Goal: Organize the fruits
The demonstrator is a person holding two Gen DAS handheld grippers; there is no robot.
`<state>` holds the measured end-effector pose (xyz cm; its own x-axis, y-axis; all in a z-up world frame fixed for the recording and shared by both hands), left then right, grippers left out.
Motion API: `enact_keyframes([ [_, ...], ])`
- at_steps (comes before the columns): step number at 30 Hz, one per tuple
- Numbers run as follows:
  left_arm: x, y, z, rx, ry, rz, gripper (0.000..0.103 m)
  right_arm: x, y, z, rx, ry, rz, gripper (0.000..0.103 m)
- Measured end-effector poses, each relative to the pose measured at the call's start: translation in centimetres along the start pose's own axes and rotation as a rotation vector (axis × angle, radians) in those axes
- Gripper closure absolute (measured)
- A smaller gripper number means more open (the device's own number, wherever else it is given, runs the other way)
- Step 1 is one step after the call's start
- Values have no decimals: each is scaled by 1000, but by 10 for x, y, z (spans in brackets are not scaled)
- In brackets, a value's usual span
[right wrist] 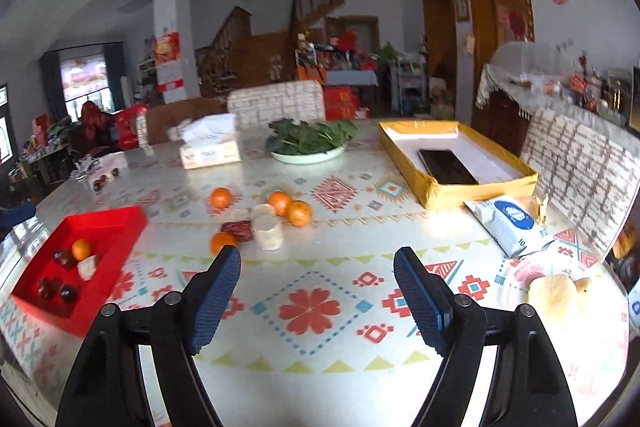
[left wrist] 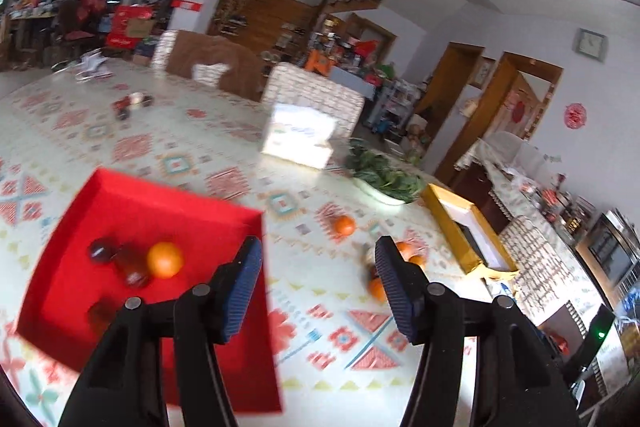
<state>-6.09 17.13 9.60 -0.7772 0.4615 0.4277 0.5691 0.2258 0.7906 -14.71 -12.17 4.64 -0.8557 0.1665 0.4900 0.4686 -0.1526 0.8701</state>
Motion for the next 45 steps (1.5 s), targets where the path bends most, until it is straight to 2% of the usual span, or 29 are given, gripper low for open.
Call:
enact_keyframes([
  [6, -52, 15, -27, -63, -76, 70, 45, -16, 20, -25, -88, -44, 51, 20],
  [9, -72, 13, -34, -85, -77, 129, 45, -6, 47, -29, -98, -58, 27, 20],
  [12, -74, 9, -33, -86, -51, 130, 45, 4, 82, -20, -99, -19, -2, 20],
  [16, -59, 1, -18, -29, 13, 86, 45, 23, 128, 16, -23, 104, -60, 20],
  [19, -44, -11, -10, 1, 92, 50, 45, 35, 142, 49, 56, 231, -65, 20],
  [23, -22, -26, -8, 39, 187, 14, 45, 47, 138, 84, 156, 390, -56, 20],
  [26, -6, -32, -11, 46, 250, -13, 45, 52, 130, 98, 183, 494, -30, 20],
  [30, 6, -32, -18, 45, 313, -40, 45, 46, 123, 99, 178, 558, 9, 20],
  [34, 7, -28, -30, 25, 334, -59, 45, 41, 127, 79, 146, 575, 75, 20],
  [37, 2, -26, -40, 12, 326, -55, 45, 53, 137, 62, 134, 595, 86, 20],
  [41, -6, -31, -59, -18, 292, -27, 45, 95, 145, 57, 121, 707, 105, 20],
  [45, -6, -33, -79, -56, 240, -23, 45, 149, 145, 70, 135, 822, 113, 19],
])
Point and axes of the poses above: each gripper's, at about its wrist camera, not at the fingertips, and x roughly against the way its jaws point, z to its left, y to its top, the point moved 7 cm from there along -x, roughly the way its jaws point, and after that the axes turned 4 degrees about -y, right-handed, at the moved point
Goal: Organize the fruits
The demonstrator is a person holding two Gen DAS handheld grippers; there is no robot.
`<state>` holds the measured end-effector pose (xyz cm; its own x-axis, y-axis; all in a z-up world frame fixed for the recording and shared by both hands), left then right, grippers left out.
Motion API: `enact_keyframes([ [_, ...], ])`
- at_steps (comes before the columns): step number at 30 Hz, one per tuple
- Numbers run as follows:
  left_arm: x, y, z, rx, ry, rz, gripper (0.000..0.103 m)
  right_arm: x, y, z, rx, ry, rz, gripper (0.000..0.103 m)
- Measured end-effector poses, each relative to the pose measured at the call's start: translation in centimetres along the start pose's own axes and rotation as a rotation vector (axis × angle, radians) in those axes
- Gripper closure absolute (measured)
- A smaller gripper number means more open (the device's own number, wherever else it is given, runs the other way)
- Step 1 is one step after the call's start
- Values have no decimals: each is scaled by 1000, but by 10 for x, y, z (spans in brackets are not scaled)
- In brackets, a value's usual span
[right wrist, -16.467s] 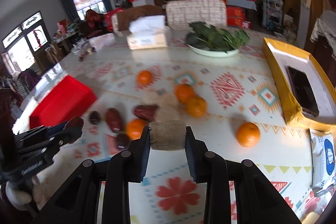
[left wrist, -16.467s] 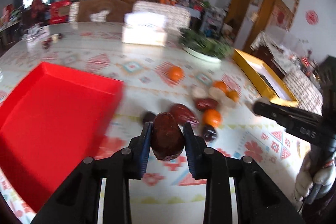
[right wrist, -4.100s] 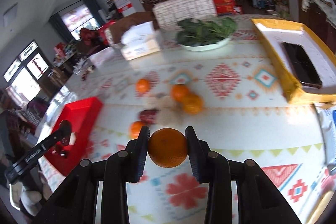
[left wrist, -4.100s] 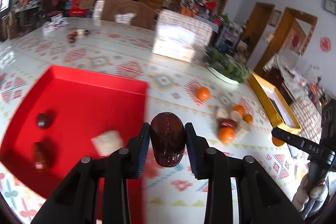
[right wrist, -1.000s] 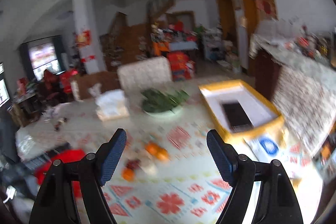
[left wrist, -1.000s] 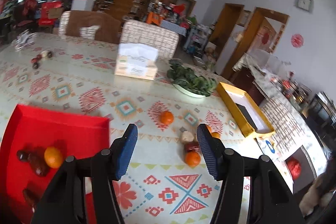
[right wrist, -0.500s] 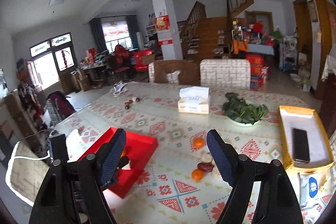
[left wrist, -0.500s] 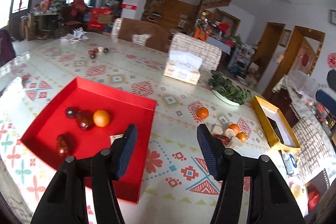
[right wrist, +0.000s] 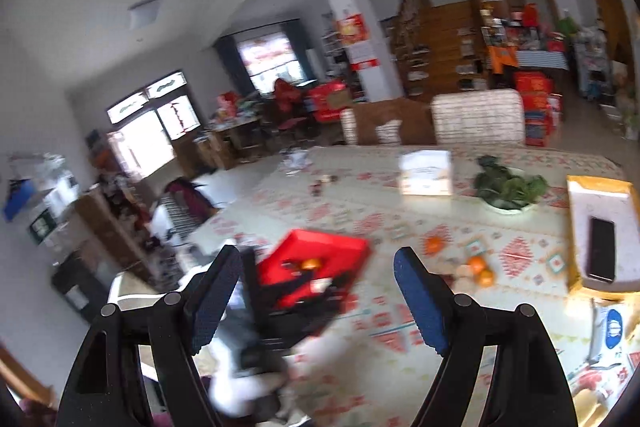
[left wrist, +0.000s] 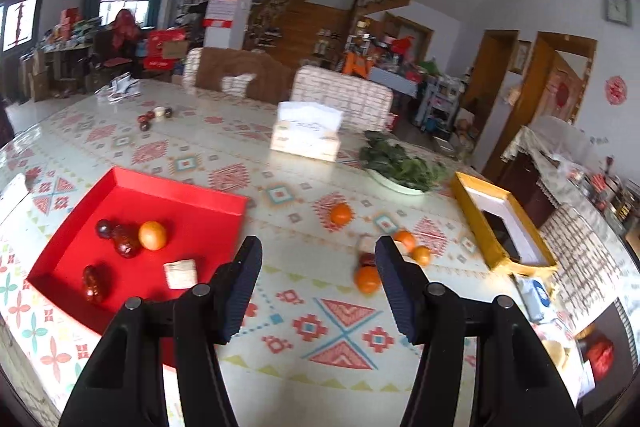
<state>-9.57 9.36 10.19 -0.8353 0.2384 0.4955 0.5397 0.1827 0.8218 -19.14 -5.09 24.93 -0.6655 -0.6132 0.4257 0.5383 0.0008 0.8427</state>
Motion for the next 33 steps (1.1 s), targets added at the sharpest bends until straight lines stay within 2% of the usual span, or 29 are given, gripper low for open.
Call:
enact_keyframes([
  [3, 5, -1, -11, -30, -37, -1, 45, 15, -1, 29, 49, 14, -19, 17],
  [10, 18, 3, -10, -46, -103, -18, 45, 40, -2, 75, 112, -42, -82, 15],
  [15, 25, 5, 0, -38, -119, -24, 45, 38, -3, 90, 111, -48, -66, 15],
  [19, 26, 5, 4, -38, -117, -24, 45, 37, -3, 106, 143, -43, -86, 15],
  [27, 18, 10, 18, -18, -120, -8, 45, 19, 0, 104, 147, -26, -49, 14],
  [33, -1, 7, 7, -16, -131, 22, 45, 13, 2, 97, 111, -3, -17, 14],
])
Point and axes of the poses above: each gripper's, at about its wrist camera, not at the fingertips, and x roughly against the way its jaws point, z to its left, y to its top, the point moved 7 cm from there along -x, roughly the way its jaws point, and after that the axes turned 4 degrees about -y, right-handed, at the moved point
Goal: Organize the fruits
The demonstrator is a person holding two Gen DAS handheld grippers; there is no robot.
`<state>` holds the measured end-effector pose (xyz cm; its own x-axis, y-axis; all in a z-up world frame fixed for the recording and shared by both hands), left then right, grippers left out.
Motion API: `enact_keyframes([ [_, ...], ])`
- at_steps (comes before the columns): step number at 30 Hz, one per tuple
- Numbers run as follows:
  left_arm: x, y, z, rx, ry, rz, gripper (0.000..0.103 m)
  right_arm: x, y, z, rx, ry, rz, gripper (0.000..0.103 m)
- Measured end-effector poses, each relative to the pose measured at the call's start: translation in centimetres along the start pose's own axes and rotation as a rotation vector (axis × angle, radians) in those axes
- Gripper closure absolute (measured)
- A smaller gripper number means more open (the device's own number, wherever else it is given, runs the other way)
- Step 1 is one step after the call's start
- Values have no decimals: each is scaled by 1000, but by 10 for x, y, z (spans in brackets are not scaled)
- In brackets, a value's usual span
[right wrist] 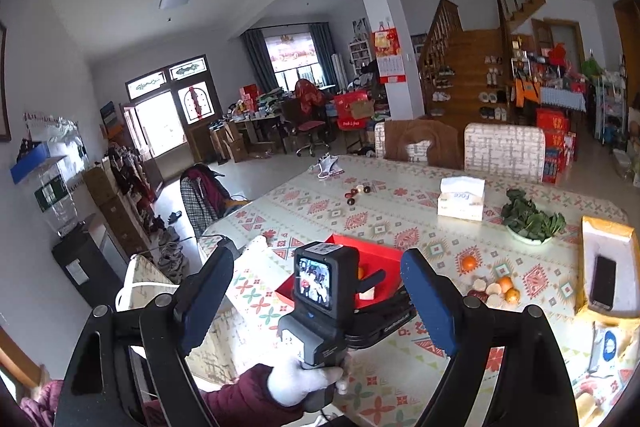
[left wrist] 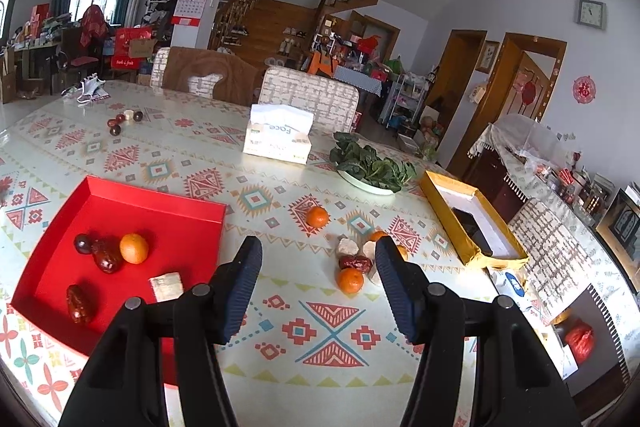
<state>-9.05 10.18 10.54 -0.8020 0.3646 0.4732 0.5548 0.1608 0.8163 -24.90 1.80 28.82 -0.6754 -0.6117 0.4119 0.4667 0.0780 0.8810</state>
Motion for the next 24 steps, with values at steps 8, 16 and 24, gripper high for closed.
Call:
enact_keyframes([
  [8, -16, 2, 10, 30, 3, 26, 45, -26, -5, -70, -153, -61, 31, 11],
  [16, -35, 2, 20, 51, 5, 68, 44, -92, -98, -254, -372, -378, 229, 11],
  [24, -82, -24, 12, 43, -8, 186, 44, -157, -154, -332, -429, -444, 328, 23],
])
Point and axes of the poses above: each gripper's, at about its wrist camera, not at the fingertips, and x roughly against the way its jaws point, z to its left, y to its top, the point moved 7 cm from there along -x, roughly the way its jaws point, and after that the axes turned 4 degrees about -y, right-handed, at the moved point
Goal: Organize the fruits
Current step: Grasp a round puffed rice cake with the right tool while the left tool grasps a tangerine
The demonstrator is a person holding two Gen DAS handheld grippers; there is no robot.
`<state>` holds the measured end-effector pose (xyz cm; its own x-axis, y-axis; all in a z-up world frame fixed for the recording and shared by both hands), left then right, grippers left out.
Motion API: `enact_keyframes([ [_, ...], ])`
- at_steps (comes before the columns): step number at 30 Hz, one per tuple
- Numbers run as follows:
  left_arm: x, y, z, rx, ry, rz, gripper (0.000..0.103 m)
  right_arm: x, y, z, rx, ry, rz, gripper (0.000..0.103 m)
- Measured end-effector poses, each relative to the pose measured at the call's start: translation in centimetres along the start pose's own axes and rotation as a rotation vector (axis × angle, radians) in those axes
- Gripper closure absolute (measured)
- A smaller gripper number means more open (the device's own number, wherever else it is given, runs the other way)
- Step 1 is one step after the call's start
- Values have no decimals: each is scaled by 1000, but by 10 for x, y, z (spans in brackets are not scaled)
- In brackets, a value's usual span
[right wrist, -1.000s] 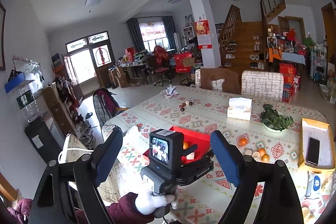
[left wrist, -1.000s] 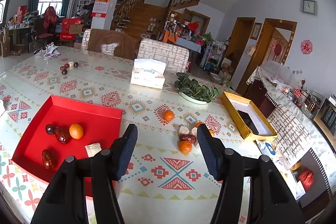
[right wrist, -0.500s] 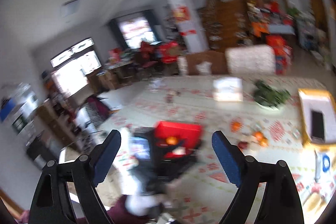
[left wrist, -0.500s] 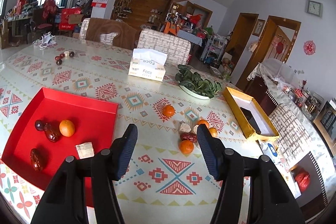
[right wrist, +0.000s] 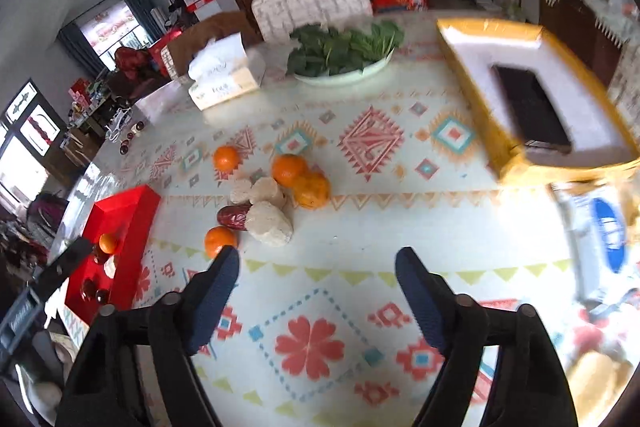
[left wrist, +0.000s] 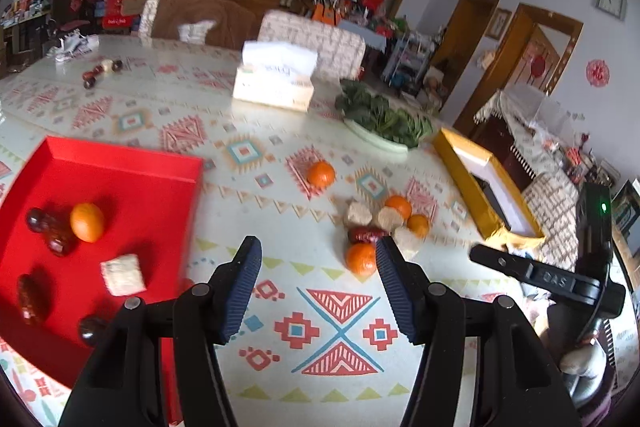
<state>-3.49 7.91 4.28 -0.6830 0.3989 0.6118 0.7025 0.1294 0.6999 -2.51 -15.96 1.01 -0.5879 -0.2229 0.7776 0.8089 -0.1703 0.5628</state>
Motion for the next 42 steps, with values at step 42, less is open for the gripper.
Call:
enact_keyframes([
  [42, -128, -27, -39, -187, 26, 199, 72, -63, 6, 16, 5, 103, -66, 62],
])
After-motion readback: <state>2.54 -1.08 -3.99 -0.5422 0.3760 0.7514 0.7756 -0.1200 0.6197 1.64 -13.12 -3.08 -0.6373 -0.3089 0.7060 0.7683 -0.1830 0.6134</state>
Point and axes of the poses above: each gripper's, at about its wrist camera, not at the fingertips, and x roughly against the way its jaws point, z to its left, y to its top, the point moved 7 cm from there along -x, roughly the way its jaws point, and after that the axes turned 4 degrees about -y, right-handed, at the moved point
